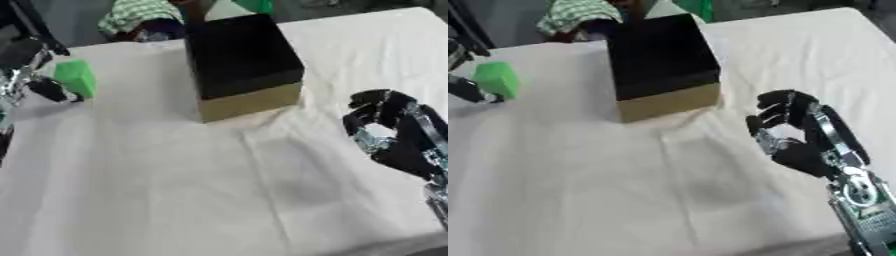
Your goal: Pick up objects on the table and place them in the box.
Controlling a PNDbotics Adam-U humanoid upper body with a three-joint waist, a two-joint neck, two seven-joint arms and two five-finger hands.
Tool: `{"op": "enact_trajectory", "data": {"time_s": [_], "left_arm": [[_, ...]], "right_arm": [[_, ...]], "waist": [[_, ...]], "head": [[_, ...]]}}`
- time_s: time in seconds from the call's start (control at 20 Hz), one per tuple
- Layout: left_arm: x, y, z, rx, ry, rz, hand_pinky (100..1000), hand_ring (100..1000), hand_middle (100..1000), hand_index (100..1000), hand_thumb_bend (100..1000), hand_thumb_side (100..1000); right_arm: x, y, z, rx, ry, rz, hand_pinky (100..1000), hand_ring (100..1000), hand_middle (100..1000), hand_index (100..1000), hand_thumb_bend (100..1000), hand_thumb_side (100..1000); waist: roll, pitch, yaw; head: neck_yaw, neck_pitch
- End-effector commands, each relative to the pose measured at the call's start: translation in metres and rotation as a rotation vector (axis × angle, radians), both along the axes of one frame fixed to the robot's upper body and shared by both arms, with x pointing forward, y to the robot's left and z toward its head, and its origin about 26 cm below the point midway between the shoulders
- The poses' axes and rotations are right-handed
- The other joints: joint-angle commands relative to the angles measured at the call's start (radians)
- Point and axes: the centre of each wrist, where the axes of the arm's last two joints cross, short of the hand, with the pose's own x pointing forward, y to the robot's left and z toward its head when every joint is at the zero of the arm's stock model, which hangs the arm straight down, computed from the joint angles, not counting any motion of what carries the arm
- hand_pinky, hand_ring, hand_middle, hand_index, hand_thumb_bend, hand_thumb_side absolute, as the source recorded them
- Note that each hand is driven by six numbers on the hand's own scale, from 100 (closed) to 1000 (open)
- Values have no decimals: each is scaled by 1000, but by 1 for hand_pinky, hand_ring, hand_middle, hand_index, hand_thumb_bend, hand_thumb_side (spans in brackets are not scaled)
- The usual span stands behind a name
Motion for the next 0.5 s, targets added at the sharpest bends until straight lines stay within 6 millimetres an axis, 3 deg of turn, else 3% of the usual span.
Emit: {"op": "enact_trajectory", "data": {"time_s": [0.05,0.35,0.4,0.5], "left_arm": [[-3,12,18,20,-54,27,802,779,761,769,776,128],[-2,10,10,16,-44,34,785,758,753,763,763,127],[-2,9,10,18,-42,36,777,743,736,760,763,128],[-2,9,7,23,-34,47,746,677,618,746,754,127]], "right_arm": [[1,-2,9,-16,-30,4,600,632,632,738,288,333],[2,1,11,-15,-37,13,600,632,633,737,287,334],[2,1,11,-15,-37,15,600,632,633,737,287,335],[2,1,11,-16,-37,16,600,632,633,737,287,335]], "waist": [[-4,-12,-1],[-7,-4,-7],[-7,-4,-8],[-9,-3,-10]], "head": [[-1,-13],[1,-20],[2,-20],[3,-21]]}}
